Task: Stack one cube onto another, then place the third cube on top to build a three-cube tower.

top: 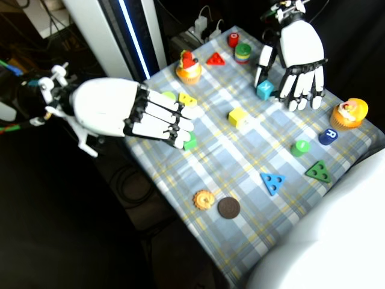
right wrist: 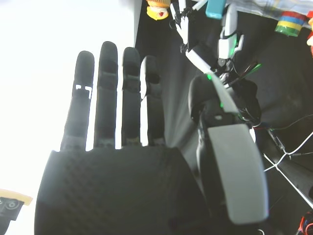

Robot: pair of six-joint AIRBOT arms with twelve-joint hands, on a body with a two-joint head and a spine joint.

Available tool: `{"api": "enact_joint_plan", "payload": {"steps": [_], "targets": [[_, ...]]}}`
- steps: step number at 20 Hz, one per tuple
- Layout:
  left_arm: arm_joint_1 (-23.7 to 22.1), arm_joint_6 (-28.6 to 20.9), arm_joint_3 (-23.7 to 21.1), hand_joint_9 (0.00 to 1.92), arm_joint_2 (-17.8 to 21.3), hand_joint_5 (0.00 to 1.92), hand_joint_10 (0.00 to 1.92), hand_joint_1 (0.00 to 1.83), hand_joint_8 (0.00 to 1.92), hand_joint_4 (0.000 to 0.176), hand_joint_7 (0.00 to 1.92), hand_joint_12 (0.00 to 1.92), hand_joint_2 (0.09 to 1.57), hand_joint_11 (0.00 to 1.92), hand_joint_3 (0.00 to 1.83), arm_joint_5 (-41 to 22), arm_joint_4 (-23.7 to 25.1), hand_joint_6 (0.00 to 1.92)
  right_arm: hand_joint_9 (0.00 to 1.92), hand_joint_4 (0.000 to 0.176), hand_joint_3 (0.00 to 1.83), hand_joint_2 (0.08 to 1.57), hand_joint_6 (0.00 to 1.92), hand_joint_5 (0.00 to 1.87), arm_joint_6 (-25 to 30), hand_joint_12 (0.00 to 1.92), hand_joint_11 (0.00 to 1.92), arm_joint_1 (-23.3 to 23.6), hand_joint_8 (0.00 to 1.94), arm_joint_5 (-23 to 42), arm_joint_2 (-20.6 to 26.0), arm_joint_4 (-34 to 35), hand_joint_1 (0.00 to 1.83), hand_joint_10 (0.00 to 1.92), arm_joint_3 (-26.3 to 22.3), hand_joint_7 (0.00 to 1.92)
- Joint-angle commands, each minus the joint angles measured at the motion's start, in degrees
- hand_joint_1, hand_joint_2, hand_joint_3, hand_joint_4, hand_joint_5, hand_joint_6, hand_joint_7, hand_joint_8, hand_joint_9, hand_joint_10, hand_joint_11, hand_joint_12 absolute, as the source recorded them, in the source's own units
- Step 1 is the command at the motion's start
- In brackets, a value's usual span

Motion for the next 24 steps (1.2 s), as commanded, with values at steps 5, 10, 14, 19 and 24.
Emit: {"api": "enact_joint_plan", "payload": {"steps": [5, 10, 14, 19, 24], "targets": [[-4.78, -1.58, -0.13, 0.51, -1.76, 0.92, 0.0, 0.99, 0.01, 0.176, 0.69, 0.16, 1.14, 0.14, 0.0, -6.36, 6.79, 1.07, 0.67, 0.0, 0.0, 1.34, 0.0, 0.56, 0.31, 0.96, 0.2, 0.66, 0.0, 6.92, -0.34, 1.44, 0.42, 0.0, 0.44, 0.69], [-6.31, -1.66, 2.09, 0.54, -5.74, 1.0, 0.02, 1.02, 0.01, 0.176, 0.73, 0.2, 1.1, 0.19, 0.0, -5.94, 6.9, 0.94, 0.67, 0.0, 0.0, 1.34, 0.01, 0.58, 0.4, 0.9, 0.22, 0.7, 0.01, 6.9, -0.67, 1.42, 0.36, 0.01, 0.6, 0.71], [-6.35, -1.74, 3.54, 0.56, -8.04, 0.99, 0.0, 1.02, 0.0, 0.176, 0.7, 0.22, 1.11, 0.18, 0.0, -5.08, 6.43, 0.96, 0.68, 0.0, 0.0, 1.35, 0.01, 0.59, 0.44, 0.91, 0.22, 0.68, 0.01, 6.88, -0.89, 1.42, 0.37, 0.01, 0.67, 0.72], [-6.53, -2.12, 4.78, 0.53, -9.92, 1.02, 0.0, 1.03, 0.0, 0.176, 0.71, 0.33, 1.09, 0.08, 0.0, -4.45, 6.26, 0.9, 0.68, 0.0, 0.0, 1.36, 0.0, 0.59, 0.72, 0.92, 0.24, 0.66, 0.0, 6.89, -0.9, 1.4, 0.32, 0.0, 0.69, 0.7], [-6.53, -3.03, 6.17, 0.55, -11.67, 0.98, 0.0, 1.01, 0.0, 0.176, 0.7, 0.51, 1.11, 0.07, 0.0, -4.12, 6.16, 0.98, 0.67, 0.0, 0.0, 1.37, 0.0, 0.58, 0.75, 0.93, 0.25, 0.63, 0.0, 6.89, -0.99, 1.29, 0.34, 0.0, 0.71, 0.68]]}}
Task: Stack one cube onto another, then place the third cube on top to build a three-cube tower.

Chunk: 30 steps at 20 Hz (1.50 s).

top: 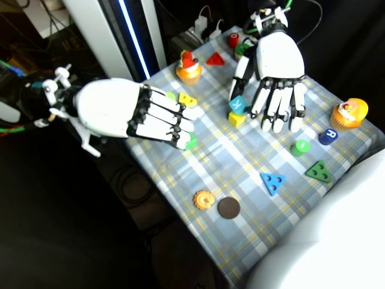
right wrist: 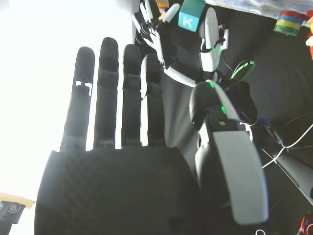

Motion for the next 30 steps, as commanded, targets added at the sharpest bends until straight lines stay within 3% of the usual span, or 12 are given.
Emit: {"api": "enact_joint_plan", "payload": {"steps": [1, 14, 18, 22, 27, 30], "targets": [[-1.06, -0.39, 0.53, 0.55, -0.39, 0.98, 0.0, 1.01, 0.0, 0.176, 0.7, 0.51, 1.11, 0.07, 0.0, -5.09, 1.38, 0.98, 0.67, 0.0, 0.0, 1.37, 0.0, 0.58, 0.31, 0.93, 0.25, 0.62, 0.0, 6.93, -0.23, 1.24, 0.34, 0.0, 0.22, 0.68], [-0.9, -1.37, 2.15, 0.56, -1.93, 0.97, 0.0, 1.02, 0.0, 0.176, 0.71, 0.56, 1.11, 0.03, 0.0, -3.56, 0.64, 0.98, 0.68, 0.0, 0.0, 1.37, 0.0, 0.6, 0.31, 0.98, 0.23, 0.62, 0.0, 6.93, -0.38, 1.12, 0.37, 0.0, 0.35, 0.7], [-0.57, -1.38, 2.37, 0.57, -1.9, 1.02, 0.0, 1.03, 0.0, 0.176, 0.71, 0.55, 1.09, 0.06, 0.0, -3.09, 0.3, 0.91, 0.68, 0.0, 0.0, 1.37, 0.0, 0.6, 0.31, 0.98, 0.23, 0.62, 0.0, 6.93, -0.38, 1.12, 0.35, 0.0, 0.35, 0.7], [0.06, -1.39, 2.37, 0.56, -1.57, 0.99, 0.0, 1.02, 0.0, 0.176, 0.7, 0.55, 1.11, 0.04, 0.0, -2.79, -0.14, 0.96, 0.69, 0.0, 0.0, 1.37, 0.0, 0.6, 0.37, 0.98, 0.23, 0.61, 0.0, 6.93, -0.38, 1.13, 0.43, 0.0, 0.35, 0.7], [0.47, -1.4, 2.33, 0.53, -1.34, 0.95, 0.0, 1.0, 0.0, 0.176, 0.65, 0.55, 1.12, 0.03, 0.0, -2.53, -0.25, 1.02, 0.71, 0.0, 0.0, 1.37, 0.0, 0.61, 0.46, 0.95, 0.26, 0.6, 0.0, 6.93, -0.37, 1.13, 0.39, 0.0, 0.35, 0.72], [0.52, -1.4, 2.27, 0.55, -1.07, 0.99, 0.0, 1.02, 0.0, 0.176, 0.66, 0.54, 1.1, 0.06, 0.0, -2.46, -0.33, 0.95, 0.71, 0.0, 0.0, 1.36, 0.0, 0.61, 0.5, 0.96, 0.26, 0.56, 0.0, 6.92, -0.37, 1.13, 0.38, 0.0, 0.35, 0.72]]}}
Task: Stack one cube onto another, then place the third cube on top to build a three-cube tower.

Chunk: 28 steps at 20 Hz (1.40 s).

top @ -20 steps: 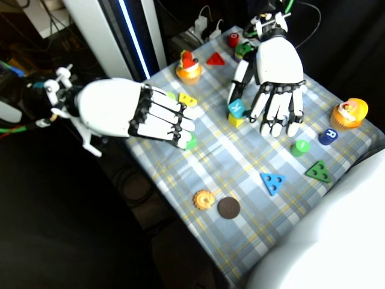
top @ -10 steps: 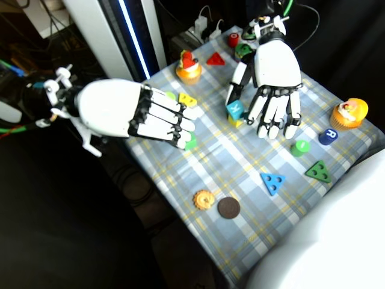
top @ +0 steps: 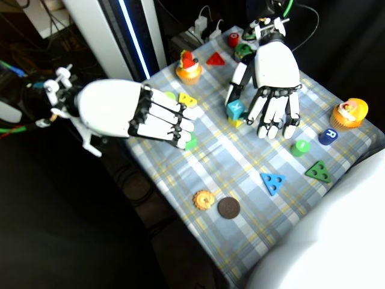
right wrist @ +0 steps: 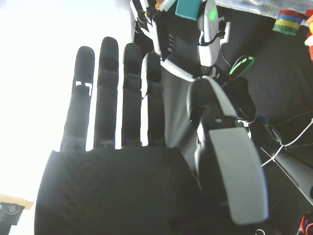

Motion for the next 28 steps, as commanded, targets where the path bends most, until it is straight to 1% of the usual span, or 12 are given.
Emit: {"api": "enact_joint_plan", "payload": {"steps": [1, 4, 7, 9, 10, 11, 12, 13, 19, 20, 24, 28], "targets": [[-0.16, 0.26, 0.19, 0.55, 0.23, 0.99, 0.0, 1.02, 0.0, 0.176, 0.66, 0.55, 1.1, 0.07, 0.0, -4.12, 1.32, 0.95, 0.71, 0.0, 0.0, 1.36, 0.0, 0.6, 0.35, 0.96, 0.25, 0.55, 0.0, 6.9, -0.09, 1.24, 0.38, 0.0, 0.2, 0.72], [-0.19, 0.25, 0.14, 0.55, 0.47, 1.0, 0.0, 1.03, 0.0, 0.176, 0.65, 0.58, 1.1, 0.07, 0.0, -4.15, 1.31, 0.94, 0.71, 0.0, 0.0, 1.35, 0.0, 0.6, 0.41, 0.95, 0.26, 0.52, 0.0, 6.9, -0.09, 1.24, 0.4, 0.0, 0.2, 0.72], [-0.19, 0.25, 0.07, 0.56, 0.53, 0.94, 0.0, 1.0, 0.0, 0.176, 0.64, 0.61, 1.12, 0.06, 0.0, -4.14, 1.32, 1.03, 0.7, 0.0, 0.0, 1.35, 0.0, 0.6, 0.41, 0.94, 0.25, 0.52, 0.0, 6.9, -0.09, 1.24, 0.42, 0.0, 0.2, 0.71], [-0.19, 0.25, 0.06, 0.55, 0.52, 0.93, 0.0, 1.0, 0.0, 0.176, 0.62, 0.62, 1.13, 0.05, 0.0, -4.13, 1.33, 1.05, 0.69, 0.0, 0.0, 1.34, 0.0, 0.6, 0.41, 0.92, 0.25, 0.52, 0.0, 6.9, -0.08, 1.24, 0.45, 0.0, 0.2, 0.71], [-0.19, 0.25, 0.06, 0.55, 0.52, 0.78, 0.0, 1.0, 0.0, 0.176, 0.61, 0.64, 1.04, 0.05, 0.0, -4.13, 1.34, 0.42, 0.69, 0.0, 0.0, 1.34, 0.0, 0.6, 0.41, 0.92, 0.25, 0.52, 0.0, 6.9, -0.08, 1.24, 0.46, 0.0, 0.2, 0.71], [-0.19, 0.25, 0.06, 0.55, 0.52, 0.8, 0.0, 1.01, 0.0, 0.176, 0.61, 0.65, 1.01, 0.04, 0.0, -4.13, 1.34, 0.15, 0.69, 0.0, 0.0, 1.33, 0.0, 0.59, 0.41, 0.91, 0.25, 0.52, 0.0, 6.9, -0.08, 1.24, 0.47, 0.0, 0.2, 0.71], [-0.19, 0.25, 0.06, 0.54, 0.53, 0.8, 0.0, 1.01, 0.0, 0.176, 0.59, 0.66, 0.99, 0.04, 0.0, -4.12, 1.34, 0.05, 0.69, 0.0, 0.0, 1.33, 0.0, 0.6, 0.42, 0.9, 0.26, 0.51, 0.0, 6.9, -0.08, 1.24, 0.48, 0.0, 0.2, 0.71], [-0.19, 0.25, 0.05, 0.54, 0.54, 0.79, 0.0, 1.0, 0.0, 0.176, 0.59, 0.66, 0.99, 0.04, 0.0, -4.12, 1.34, 0.02, 0.69, 0.0, 0.0, 1.33, 0.0, 0.6, 0.43, 0.89, 0.26, 0.5, 0.0, 6.9, -0.08, 1.24, 0.48, 0.0, 0.2, 0.71], [-0.18, 0.26, -0.12, 0.54, 0.75, 0.79, 0.0, 1.0, 0.0, 0.176, 0.59, 0.66, 0.97, 0.04, 0.0, -4.09, 1.34, 0.01, 0.68, 0.0, 0.0, 1.3, 0.0, 0.59, 0.44, 0.88, 0.26, 0.47, 0.0, 6.89, -0.08, 1.24, 0.57, 0.0, 0.2, 0.7], [-0.18, 0.26, -0.22, 0.53, 0.84, 0.8, 0.0, 0.98, 0.0, 0.176, 0.59, 0.64, 0.98, 0.01, 0.0, -4.09, 1.36, 0.01, 0.67, 0.0, 0.0, 1.29, 0.0, 0.59, 0.44, 0.88, 0.25, 0.44, 0.0, 6.89, -0.08, 1.24, 0.57, 0.0, 0.2, 0.69], [-0.03, 0.26, -0.89, 0.54, 1.44, 0.79, 0.0, 0.98, 0.0, 0.176, 0.6, 0.65, 0.98, 0.03, 0.0, -4.25, 1.51, 0.0, 0.68, 0.0, 0.0, 1.29, 0.0, 0.59, 0.52, 0.87, 0.25, 0.42, 0.0, 6.89, -0.08, 1.24, 0.54, 0.0, 0.19, 0.7], [0.56, 0.26, -2.8, 0.56, 2.92, 0.82, 0.01, 0.95, 0.01, 0.176, 0.63, 0.66, 0.98, 0.02, 0.0, -5.6, 2.15, 0.01, 0.68, 0.0, 0.0, 1.28, 0.0, 0.6, 0.55, 0.91, 0.23, 0.4, 0.0, 6.89, -0.08, 1.24, 0.54, 0.0, 0.19, 0.71]]}}
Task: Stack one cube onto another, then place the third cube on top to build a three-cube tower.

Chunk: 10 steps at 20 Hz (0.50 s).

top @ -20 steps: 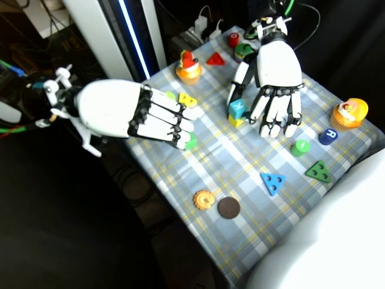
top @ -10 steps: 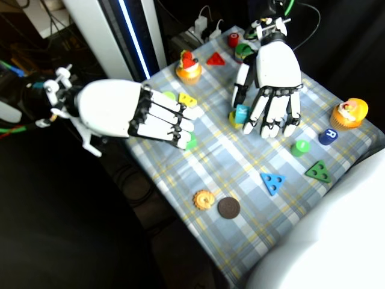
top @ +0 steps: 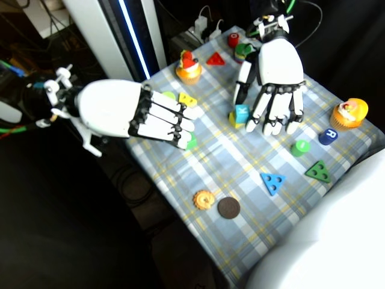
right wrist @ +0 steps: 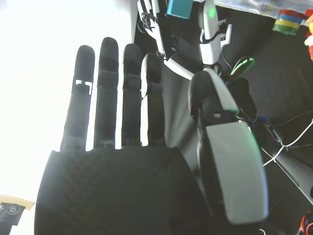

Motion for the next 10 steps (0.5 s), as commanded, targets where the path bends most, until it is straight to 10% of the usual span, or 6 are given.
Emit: {"api": "enact_joint_plan", "payload": {"steps": [1, 10], "targets": [[-0.44, -0.01, -0.26, 0.56, 0.57, 0.82, 0.01, 0.95, 0.01, 0.176, 0.63, 0.66, 0.98, 0.02, 0.0, -6.19, 1.56, 0.01, 0.68, 0.0, 0.0, 1.28, 0.0, 0.59, 0.36, 0.92, 0.23, 0.42, 0.0, 6.89, -0.09, 1.37, 0.56, 0.0, 0.18, 0.71], [0.03, -3.75, -3.72, 0.21, 4.01, 0.14, 0.0, 0.72, 0.0, 0.175, 0.23, 0.01, 0.94, 0.01, 0.0, -12.29, 3.93, 0.0, 0.66, 0.0, 0.0, 1.24, 0.0, 0.59, 0.36, 0.96, 0.17, 0.35, 0.0, 6.24, -0.36, 1.37, 0.71, 0.0, 0.35, 0.7]]}}
